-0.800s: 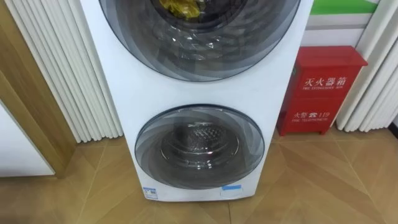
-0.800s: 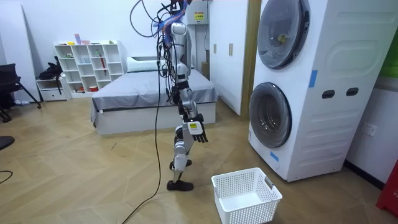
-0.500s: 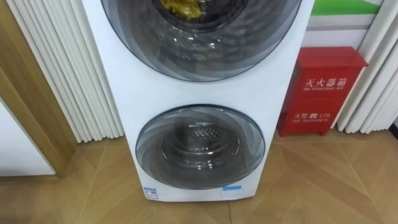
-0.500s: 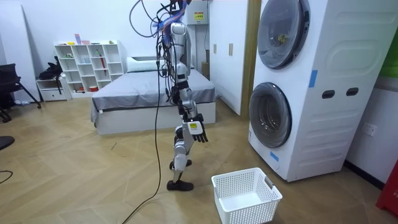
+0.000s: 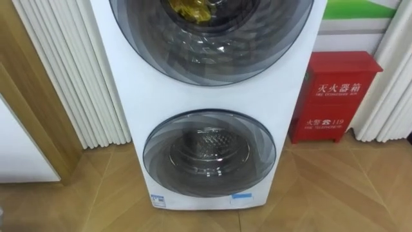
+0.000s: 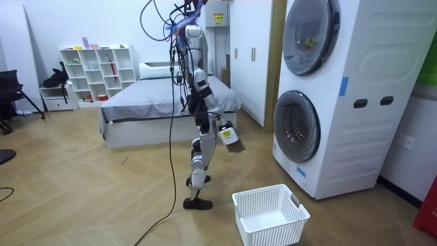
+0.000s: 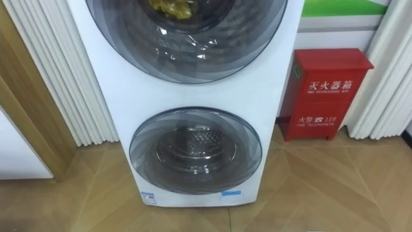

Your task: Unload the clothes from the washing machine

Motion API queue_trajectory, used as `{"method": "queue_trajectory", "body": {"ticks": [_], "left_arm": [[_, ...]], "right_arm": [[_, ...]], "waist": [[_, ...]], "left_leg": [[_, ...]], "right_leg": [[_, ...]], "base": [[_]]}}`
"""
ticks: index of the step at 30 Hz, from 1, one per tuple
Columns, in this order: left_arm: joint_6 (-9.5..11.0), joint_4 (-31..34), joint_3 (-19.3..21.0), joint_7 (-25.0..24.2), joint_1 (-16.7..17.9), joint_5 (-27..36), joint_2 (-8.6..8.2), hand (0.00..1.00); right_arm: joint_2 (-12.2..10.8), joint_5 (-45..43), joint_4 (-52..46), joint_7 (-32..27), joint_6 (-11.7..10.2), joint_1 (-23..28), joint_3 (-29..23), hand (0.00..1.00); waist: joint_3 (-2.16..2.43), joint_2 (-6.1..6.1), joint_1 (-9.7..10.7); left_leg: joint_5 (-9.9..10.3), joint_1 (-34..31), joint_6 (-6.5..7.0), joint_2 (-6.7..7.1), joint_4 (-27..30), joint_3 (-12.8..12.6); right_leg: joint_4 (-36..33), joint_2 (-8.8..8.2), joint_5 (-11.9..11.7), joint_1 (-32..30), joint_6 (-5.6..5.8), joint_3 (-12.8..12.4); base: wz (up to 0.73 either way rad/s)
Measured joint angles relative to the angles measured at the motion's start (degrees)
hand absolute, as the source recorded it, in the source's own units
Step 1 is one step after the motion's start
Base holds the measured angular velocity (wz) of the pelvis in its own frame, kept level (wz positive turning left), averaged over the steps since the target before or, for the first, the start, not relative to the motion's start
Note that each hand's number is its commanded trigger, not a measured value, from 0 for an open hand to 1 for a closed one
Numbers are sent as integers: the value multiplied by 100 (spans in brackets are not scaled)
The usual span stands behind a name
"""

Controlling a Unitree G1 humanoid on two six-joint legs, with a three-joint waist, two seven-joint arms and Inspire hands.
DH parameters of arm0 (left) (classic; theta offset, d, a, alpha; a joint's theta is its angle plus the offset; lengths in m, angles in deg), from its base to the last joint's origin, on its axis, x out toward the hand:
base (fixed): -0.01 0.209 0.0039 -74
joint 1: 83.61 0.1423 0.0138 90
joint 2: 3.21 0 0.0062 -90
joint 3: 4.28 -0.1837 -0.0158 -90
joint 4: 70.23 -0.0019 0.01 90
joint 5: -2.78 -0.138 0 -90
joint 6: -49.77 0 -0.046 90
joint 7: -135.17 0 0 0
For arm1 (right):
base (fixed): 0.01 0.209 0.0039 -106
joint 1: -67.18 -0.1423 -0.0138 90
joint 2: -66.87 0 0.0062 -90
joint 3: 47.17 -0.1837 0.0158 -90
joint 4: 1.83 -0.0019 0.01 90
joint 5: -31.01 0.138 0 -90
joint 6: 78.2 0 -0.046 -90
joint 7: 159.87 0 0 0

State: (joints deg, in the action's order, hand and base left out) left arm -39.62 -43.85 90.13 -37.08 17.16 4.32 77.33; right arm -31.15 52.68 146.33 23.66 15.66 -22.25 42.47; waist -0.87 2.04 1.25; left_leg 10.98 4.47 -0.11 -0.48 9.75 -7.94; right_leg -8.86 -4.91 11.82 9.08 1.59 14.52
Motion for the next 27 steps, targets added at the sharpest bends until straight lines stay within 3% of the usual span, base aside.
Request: {"method": "queue_trajectory", "body": {"ticks": [2,6,13,17,21,24,27], "left_arm": [[-16,14,1,-39,-45,-10,59,0],[-102,21,126,-106,-81,-229,155,0],[-447,96,114,-109,-83,-370,204,0],[-573,175,109,-108,-36,-500,227,0],[-779,369,113,-111,99,-882,253,0],[-843,555,112,-120,193,-1053,320,0],[-904,568,113,-200,222,-1134,348,0]], "right_arm": [[71,4,-218,-132,-9,-495,-193,0],[346,33,-1065,-448,-69,-1308,-559,0],[725,114,-1702,-924,-116,-2488,-549,0],[860,231,-1828,-1044,-10,-2889,-532,0],[1153,204,-1832,-1155,-1,-3179,-533,0],[1317,300,-1831,-1258,0,-3401,-533,0],[1394,265,-1773,-1291,-1,-3585,-538,0]], "waist": [[-11,34,-5],[30,132,-105],[75,200,-351],[98,235,-469],[124,290,-511],[103,377,-643],[90,386,-629]], "left_leg": [[9,-23,13,1,63,19],[11,-106,18,12,116,121],[10,-115,18,17,111,158],[10,-162,18,19,96,169],[8,-95,20,17,84,343],[8,-44,20,10,83,362],[7,6,19,4,56,681]], "right_leg": [[4,-5,-1,-27,2,34],[4,-4,-6,-12,7,136],[9,0,-7,-46,8,150],[-2,-1,-8,-68,9,158],[-108,-1,-8,-44,8,295],[-106,5,-8,4,8,298],[-250,14,-7,9,8,367]], "base": [[9],[14],[4],[1],[15],[1],[11]]}}
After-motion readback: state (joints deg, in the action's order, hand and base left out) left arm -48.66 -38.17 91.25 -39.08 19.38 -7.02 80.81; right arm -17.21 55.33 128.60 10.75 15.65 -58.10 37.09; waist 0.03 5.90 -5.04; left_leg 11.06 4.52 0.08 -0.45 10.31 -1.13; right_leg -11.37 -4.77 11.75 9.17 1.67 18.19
